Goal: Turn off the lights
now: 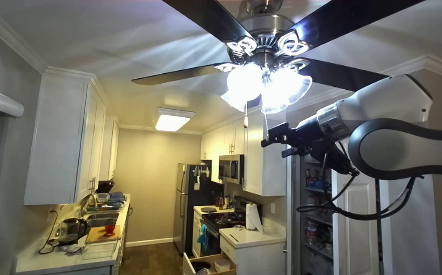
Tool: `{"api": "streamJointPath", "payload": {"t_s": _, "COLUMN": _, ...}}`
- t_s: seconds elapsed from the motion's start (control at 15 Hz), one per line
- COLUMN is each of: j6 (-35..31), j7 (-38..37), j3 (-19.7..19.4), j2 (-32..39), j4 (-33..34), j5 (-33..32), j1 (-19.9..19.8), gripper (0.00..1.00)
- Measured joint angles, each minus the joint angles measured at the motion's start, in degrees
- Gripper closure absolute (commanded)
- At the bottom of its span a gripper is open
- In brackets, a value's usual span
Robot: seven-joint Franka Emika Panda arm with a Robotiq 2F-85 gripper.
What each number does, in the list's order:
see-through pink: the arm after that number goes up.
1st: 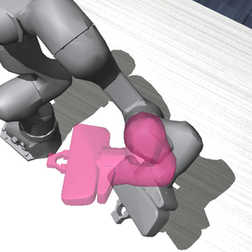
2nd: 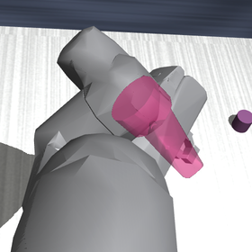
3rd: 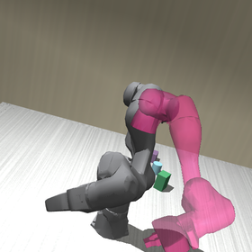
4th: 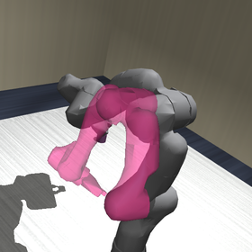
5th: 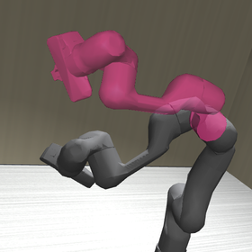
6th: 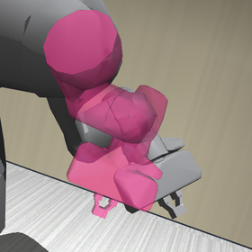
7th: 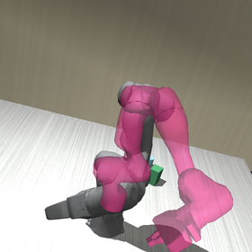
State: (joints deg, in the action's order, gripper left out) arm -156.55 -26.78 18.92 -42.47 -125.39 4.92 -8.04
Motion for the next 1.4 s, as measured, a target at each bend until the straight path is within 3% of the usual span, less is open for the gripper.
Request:
{"api": "streamJointPath", "payload": {"t_s": 0.33, "j6": -19.63, "j7": 6.39, "j3": 1.2, "j2": 7.86, "j4": 0.1, "j5": -3.82, "j1": 0.22, "gripper": 0.0}}
{"api": "streamJointPath", "payload": {"t_s": 0.6, "j6": -29.39, "j7": 10.08, "j3": 1.41, "j2": 14.18, "j4": 0.91, "j5": -6.72, "j1": -0.51, "gripper": 0.0}}
{"api": "streamJointPath", "payload": {"t_s": 0.93, "j6": -31.73, "j7": 11.0, "j3": 2.16, "j2": 17.81, "j4": 5.8, "j5": -8.52, "j1": -4.68, "gripper": 0.0}}
{"api": "streamJointPath", "payload": {"t_s": 1.4, "j6": -31.72, "j7": 11.01, "j3": 7.46, "j2": 19.28, "j4": 11.66, "j5": -8.7, "j1": -18.36, "gripper": 0.0}}
